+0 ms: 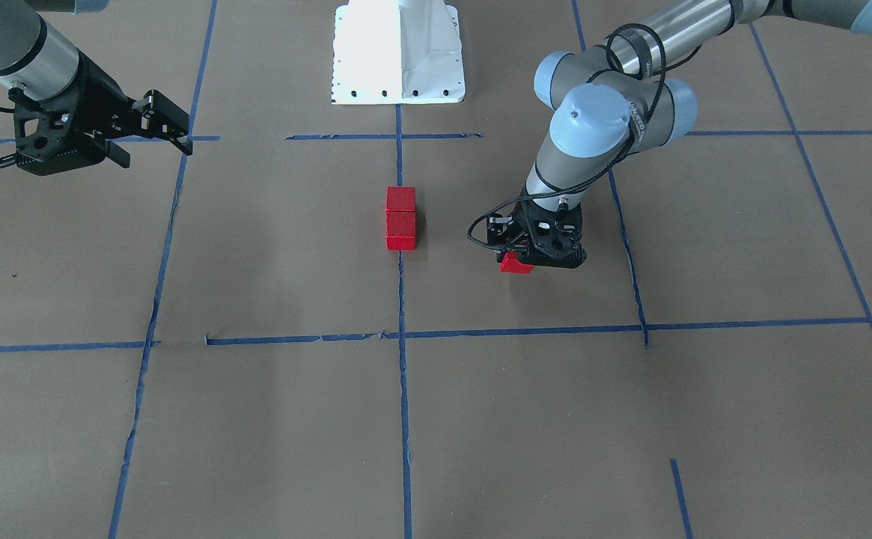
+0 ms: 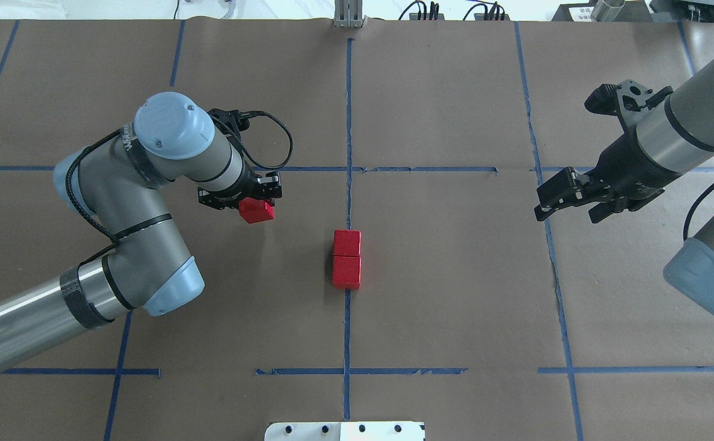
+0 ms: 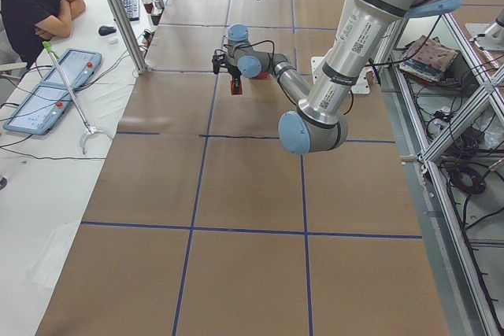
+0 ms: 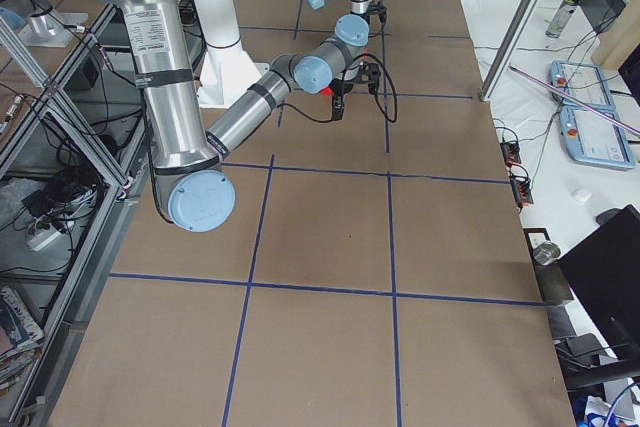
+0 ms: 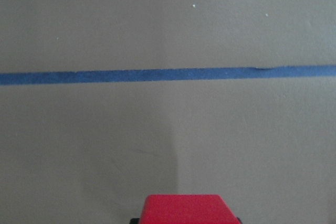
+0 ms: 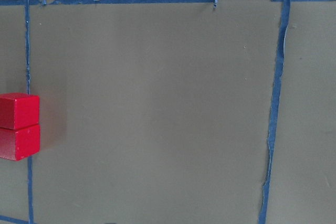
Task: Form red blocks into L shape at center
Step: 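Carry the cube with the left gripper toward the column and lower it, then press the cube against the farther column cube with the left gripper, release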
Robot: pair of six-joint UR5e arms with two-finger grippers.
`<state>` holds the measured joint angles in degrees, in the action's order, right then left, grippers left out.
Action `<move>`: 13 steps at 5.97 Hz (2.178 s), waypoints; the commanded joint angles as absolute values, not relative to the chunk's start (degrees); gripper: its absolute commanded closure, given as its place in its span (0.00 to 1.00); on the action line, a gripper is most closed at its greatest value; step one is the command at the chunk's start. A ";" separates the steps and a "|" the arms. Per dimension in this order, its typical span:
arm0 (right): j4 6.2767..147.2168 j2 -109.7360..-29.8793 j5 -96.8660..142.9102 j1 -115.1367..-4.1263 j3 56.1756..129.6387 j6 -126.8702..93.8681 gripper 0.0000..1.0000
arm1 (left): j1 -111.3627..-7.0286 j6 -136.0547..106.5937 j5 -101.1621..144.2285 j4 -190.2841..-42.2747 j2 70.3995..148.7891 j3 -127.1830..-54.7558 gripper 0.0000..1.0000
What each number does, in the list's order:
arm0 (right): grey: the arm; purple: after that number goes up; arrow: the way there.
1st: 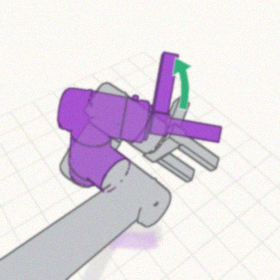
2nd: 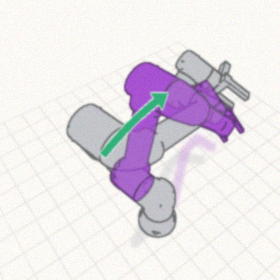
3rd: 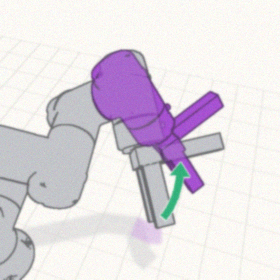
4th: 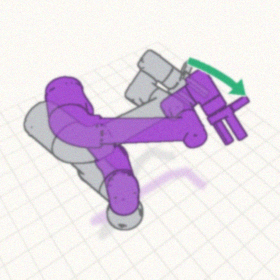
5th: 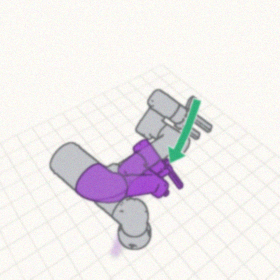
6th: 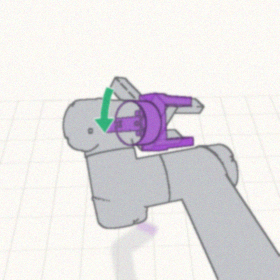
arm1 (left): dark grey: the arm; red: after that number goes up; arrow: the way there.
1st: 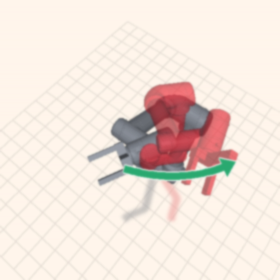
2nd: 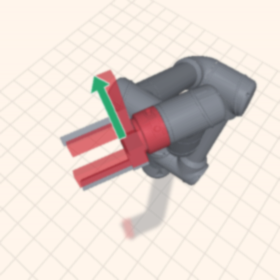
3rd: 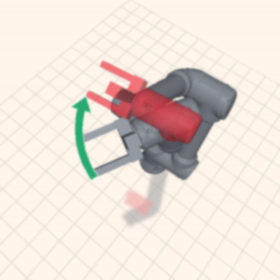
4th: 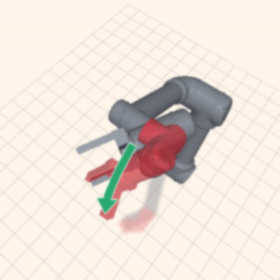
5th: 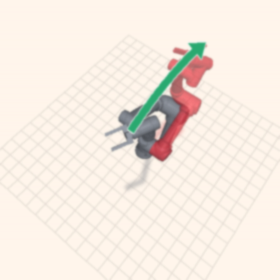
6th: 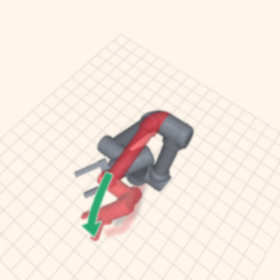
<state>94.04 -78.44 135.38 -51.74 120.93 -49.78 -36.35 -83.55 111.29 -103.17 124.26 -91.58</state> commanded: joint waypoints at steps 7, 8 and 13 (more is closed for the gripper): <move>94.04 -78.40 135.26 -51.33 121.03 -51.85 0.00 | -24.35 -149.82 96.86 -89.38 130.78 -91.93 1.00; 94.04 -78.40 135.26 -51.24 120.94 -51.86 0.00 | -24.26 -152.99 96.86 -88.86 132.00 -91.85 1.00; 94.04 -78.49 135.18 -50.71 120.67 -51.86 0.00 | -24.61 -159.68 96.94 -88.95 133.94 -89.39 1.00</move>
<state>94.04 -78.42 135.24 -50.77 120.75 -51.85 -24.54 -158.39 96.88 -89.03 133.56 -89.70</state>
